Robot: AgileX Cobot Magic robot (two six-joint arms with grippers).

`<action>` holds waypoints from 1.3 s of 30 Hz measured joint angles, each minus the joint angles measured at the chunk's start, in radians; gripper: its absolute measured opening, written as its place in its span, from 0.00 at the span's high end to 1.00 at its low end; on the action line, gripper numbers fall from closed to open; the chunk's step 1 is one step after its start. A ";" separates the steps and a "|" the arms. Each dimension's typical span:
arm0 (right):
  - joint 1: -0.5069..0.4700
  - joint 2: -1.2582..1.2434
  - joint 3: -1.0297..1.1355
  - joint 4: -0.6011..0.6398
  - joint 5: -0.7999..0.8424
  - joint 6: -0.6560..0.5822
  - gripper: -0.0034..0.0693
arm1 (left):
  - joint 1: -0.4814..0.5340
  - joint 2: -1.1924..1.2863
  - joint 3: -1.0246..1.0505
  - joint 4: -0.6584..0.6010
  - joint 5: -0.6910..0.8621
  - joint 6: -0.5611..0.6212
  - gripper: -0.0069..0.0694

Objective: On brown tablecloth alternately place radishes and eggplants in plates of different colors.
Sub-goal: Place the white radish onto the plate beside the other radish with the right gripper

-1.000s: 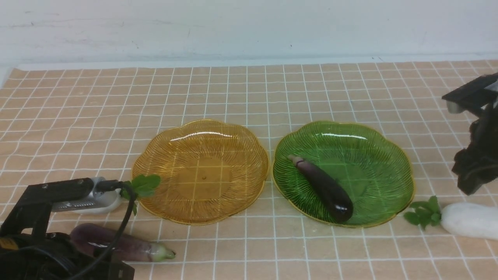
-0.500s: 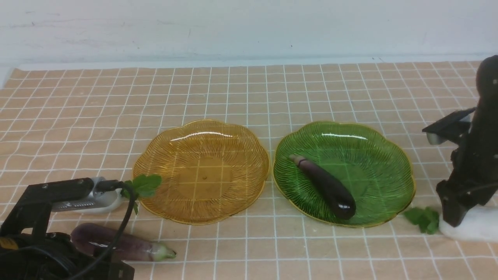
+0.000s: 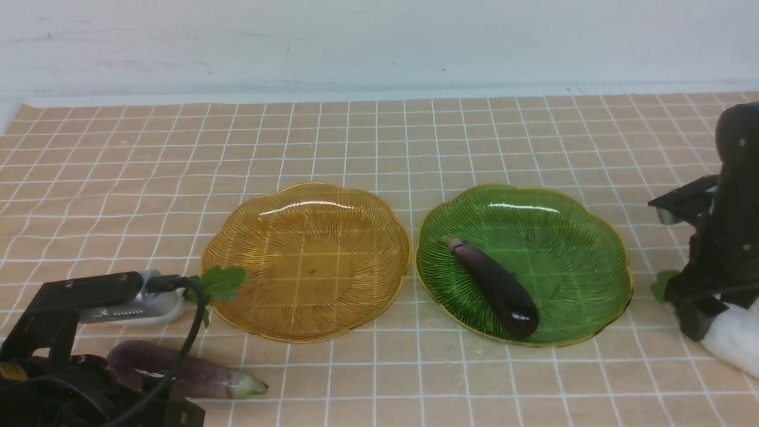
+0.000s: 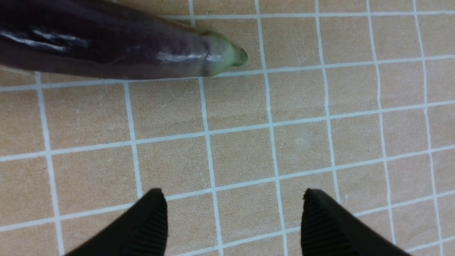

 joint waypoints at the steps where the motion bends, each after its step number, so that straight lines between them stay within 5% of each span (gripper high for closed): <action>1: 0.000 -0.003 0.000 0.000 0.000 0.010 0.38 | 0.000 0.000 0.000 0.000 0.001 0.000 0.30; 7: 0.000 -0.181 -0.003 0.065 0.001 0.116 0.38 | 0.000 0.000 0.000 0.000 0.001 0.000 0.30; 13: 0.070 -0.367 -0.068 0.590 -0.041 0.089 0.38 | 0.000 0.000 0.000 0.000 -0.006 0.000 0.30; 23: 0.591 -0.109 -0.070 1.067 -0.969 -0.220 0.38 | 0.000 0.000 -0.032 0.003 -0.069 -0.013 0.30; 28: 0.629 0.014 -0.070 1.129 -1.089 -0.267 0.37 | 0.000 0.000 -0.119 0.007 -0.058 -0.029 0.30; 32: 0.630 0.035 -0.070 1.136 -1.090 -0.288 0.23 | 0.000 0.000 -0.151 0.023 -0.052 -0.069 0.30; 35: 0.620 0.019 -0.070 1.128 -1.039 -0.356 0.13 | 0.000 0.000 -0.151 0.061 -0.044 -0.108 0.30; 39: 0.575 -0.043 -0.070 1.102 -0.885 -0.414 0.13 | 0.000 0.001 -0.152 0.142 -0.034 -0.182 0.30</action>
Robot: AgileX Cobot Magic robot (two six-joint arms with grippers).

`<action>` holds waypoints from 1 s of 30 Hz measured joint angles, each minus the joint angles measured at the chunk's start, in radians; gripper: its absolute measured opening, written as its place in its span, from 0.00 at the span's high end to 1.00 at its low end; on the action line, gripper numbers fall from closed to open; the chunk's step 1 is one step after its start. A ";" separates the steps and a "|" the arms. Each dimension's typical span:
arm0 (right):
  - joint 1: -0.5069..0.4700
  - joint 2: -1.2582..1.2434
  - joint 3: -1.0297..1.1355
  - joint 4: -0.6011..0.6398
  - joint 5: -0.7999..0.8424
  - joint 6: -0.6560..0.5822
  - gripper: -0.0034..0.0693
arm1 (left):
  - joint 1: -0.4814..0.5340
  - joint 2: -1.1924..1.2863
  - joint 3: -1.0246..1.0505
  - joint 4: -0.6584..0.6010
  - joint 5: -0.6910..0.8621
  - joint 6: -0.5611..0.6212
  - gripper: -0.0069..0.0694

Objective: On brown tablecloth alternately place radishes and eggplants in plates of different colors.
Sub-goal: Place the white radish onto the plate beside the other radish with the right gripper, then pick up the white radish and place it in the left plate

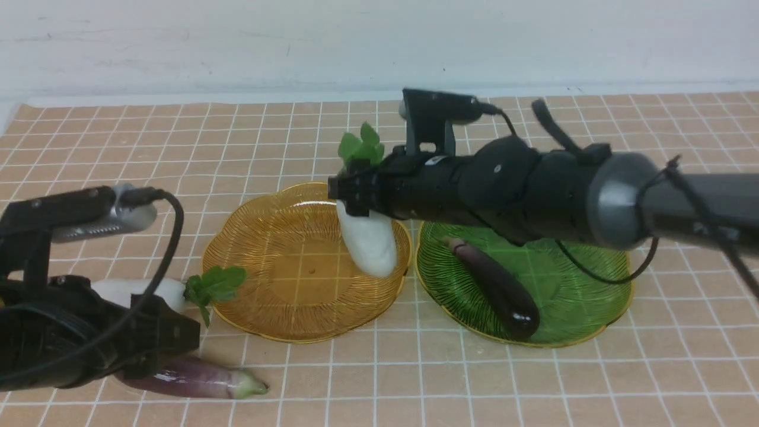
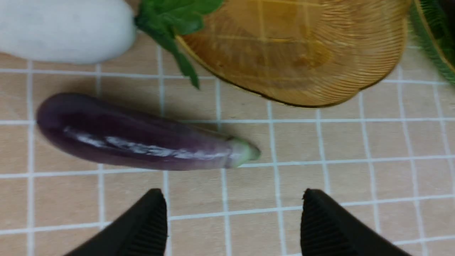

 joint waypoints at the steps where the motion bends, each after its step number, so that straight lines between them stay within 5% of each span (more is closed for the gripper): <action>1: -0.023 -0.033 0.000 -0.018 0.068 -0.002 0.17 | 0.000 0.001 -0.009 0.050 0.012 -0.022 0.30; 4: -0.127 -0.142 0.000 -0.094 0.325 0.008 0.37 | 0.000 0.008 -0.081 0.201 0.083 -0.107 0.39; 9: -0.339 -0.342 0.000 -0.261 0.762 0.047 0.85 | 0.000 0.122 -0.240 0.389 0.250 -0.090 0.85; 14: -0.520 -0.519 0.025 -0.389 0.892 0.190 0.97 | 0.000 0.336 -0.330 0.395 0.306 -0.135 0.91; 19: -0.570 -0.738 0.194 -0.575 0.919 0.297 0.97 | 0.025 0.517 -0.394 0.452 0.200 -0.478 0.76; 25: -0.570 -0.866 0.330 -0.611 0.930 0.296 0.97 | 0.041 0.662 -0.437 0.524 0.107 -0.753 0.33; 30: -0.570 -0.871 0.337 -0.611 0.931 0.285 0.97 | 0.042 0.768 -0.438 0.603 -0.004 -0.925 0.12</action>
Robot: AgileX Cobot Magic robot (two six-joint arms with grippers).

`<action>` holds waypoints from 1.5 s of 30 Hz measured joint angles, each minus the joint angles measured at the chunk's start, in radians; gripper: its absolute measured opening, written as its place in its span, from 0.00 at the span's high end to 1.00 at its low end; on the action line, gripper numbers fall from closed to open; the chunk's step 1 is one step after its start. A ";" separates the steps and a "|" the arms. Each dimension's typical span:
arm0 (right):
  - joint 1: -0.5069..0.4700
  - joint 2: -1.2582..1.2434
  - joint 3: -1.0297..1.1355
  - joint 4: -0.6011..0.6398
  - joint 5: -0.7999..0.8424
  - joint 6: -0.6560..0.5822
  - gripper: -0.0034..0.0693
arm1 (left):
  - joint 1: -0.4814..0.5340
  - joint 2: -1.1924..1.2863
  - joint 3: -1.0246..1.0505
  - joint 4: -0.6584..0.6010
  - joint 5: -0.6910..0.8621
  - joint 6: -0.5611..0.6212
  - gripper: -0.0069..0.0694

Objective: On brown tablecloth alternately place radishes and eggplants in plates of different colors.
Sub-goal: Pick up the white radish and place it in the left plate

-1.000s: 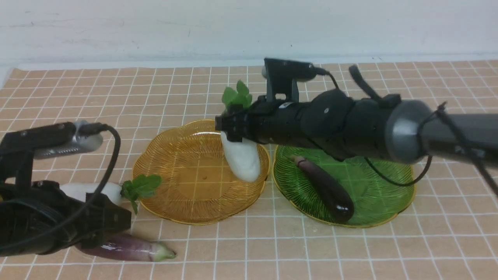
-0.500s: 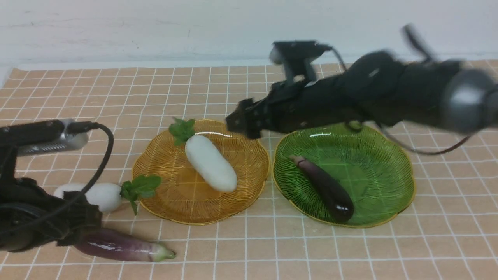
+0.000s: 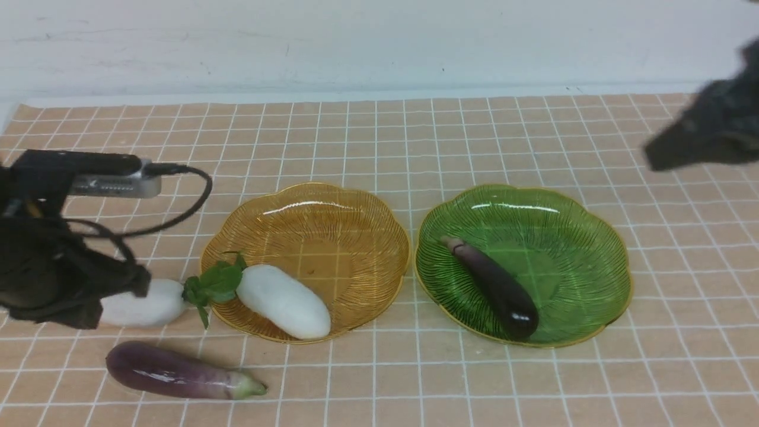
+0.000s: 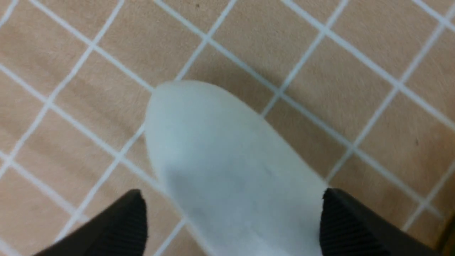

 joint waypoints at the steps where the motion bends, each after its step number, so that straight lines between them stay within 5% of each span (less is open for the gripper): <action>1: 0.000 0.000 0.000 0.000 0.000 -0.007 0.97 | 0.000 0.017 0.000 0.004 -0.023 -0.024 0.11; 6: 0.000 0.000 0.000 0.000 0.000 -0.012 0.97 | 0.000 0.083 -0.002 0.011 -0.047 -0.068 0.11; 10: 0.000 0.000 0.000 0.000 0.000 -0.012 0.97 | 0.000 0.107 -0.002 -0.008 -0.047 -0.052 0.27; 19: 0.000 0.000 0.000 0.000 0.000 -0.012 0.97 | -0.018 0.074 -0.121 -0.138 -0.047 0.188 0.41; 24: 0.000 0.000 0.000 0.017 0.000 -0.012 0.97 | -0.110 0.053 -0.242 -0.294 -0.102 0.355 0.41; 31: 0.000 0.000 0.000 0.059 0.000 -0.012 0.97 | -0.234 0.126 -0.263 -0.458 -0.283 0.385 0.40; 39: 0.000 0.000 0.000 0.060 0.000 -0.031 0.97 | -0.238 0.179 -0.262 -0.570 -0.334 0.396 0.30; 45: 0.000 0.000 0.000 0.057 0.000 -0.036 0.97 | -0.207 0.150 -0.262 -0.580 -0.215 0.434 0.13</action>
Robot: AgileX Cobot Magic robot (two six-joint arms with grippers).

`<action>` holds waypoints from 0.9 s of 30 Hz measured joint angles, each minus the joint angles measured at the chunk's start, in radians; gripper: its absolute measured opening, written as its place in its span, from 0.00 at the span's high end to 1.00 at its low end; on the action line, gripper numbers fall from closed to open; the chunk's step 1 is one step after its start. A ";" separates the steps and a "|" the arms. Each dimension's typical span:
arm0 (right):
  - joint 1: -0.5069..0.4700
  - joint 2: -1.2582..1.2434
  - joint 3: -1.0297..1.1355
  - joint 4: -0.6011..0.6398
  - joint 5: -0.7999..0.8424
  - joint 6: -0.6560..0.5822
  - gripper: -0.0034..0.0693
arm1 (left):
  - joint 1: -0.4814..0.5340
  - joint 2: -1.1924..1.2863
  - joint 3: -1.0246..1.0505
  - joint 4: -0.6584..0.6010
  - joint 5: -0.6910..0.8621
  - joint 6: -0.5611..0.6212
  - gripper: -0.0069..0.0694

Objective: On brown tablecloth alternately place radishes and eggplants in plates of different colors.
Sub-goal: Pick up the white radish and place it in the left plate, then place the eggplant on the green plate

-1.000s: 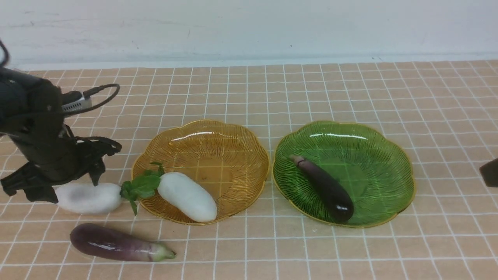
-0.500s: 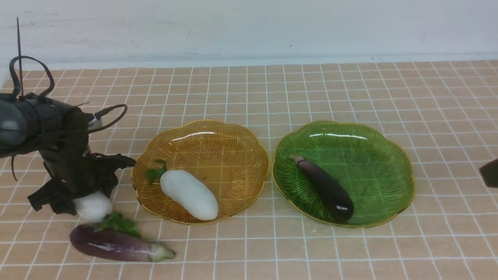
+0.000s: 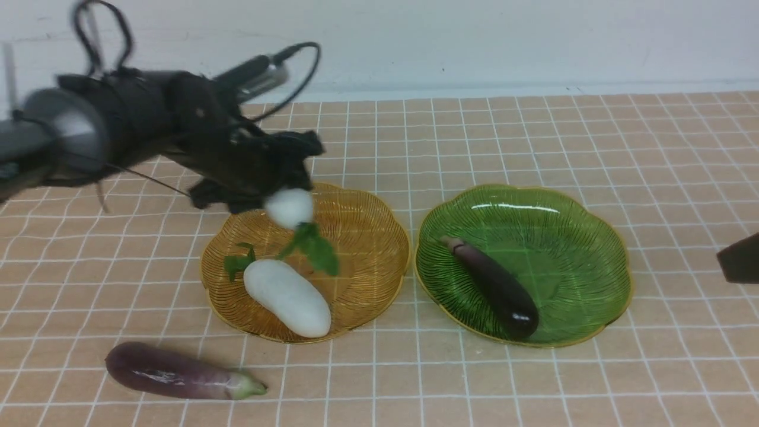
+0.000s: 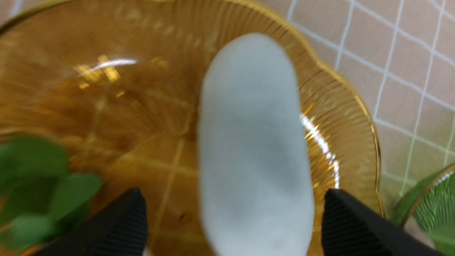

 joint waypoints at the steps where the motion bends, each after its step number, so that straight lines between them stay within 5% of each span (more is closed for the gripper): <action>1: 0.000 0.000 0.000 -0.002 0.000 -0.001 0.97 | 0.006 -0.010 0.000 0.000 0.028 0.003 0.12; 6: 0.000 0.000 0.000 -0.006 0.000 -0.002 0.97 | 0.070 -0.126 0.000 0.011 0.166 0.038 0.23; 13: 0.000 0.000 0.000 -0.006 0.000 -0.002 0.97 | 0.164 -0.282 0.000 0.160 0.404 0.128 0.78; 15: 0.000 0.000 0.000 -0.005 0.000 -0.002 0.97 | 0.195 -0.323 0.005 0.224 0.500 0.141 0.86; 20: 0.000 0.000 0.000 -0.004 0.000 -0.002 0.97 | 0.209 -0.376 0.126 0.342 0.620 0.088 0.90; 27: 0.000 0.000 0.000 -0.001 0.000 -0.002 0.97 | 0.162 -0.365 0.378 0.350 0.445 -0.099 0.74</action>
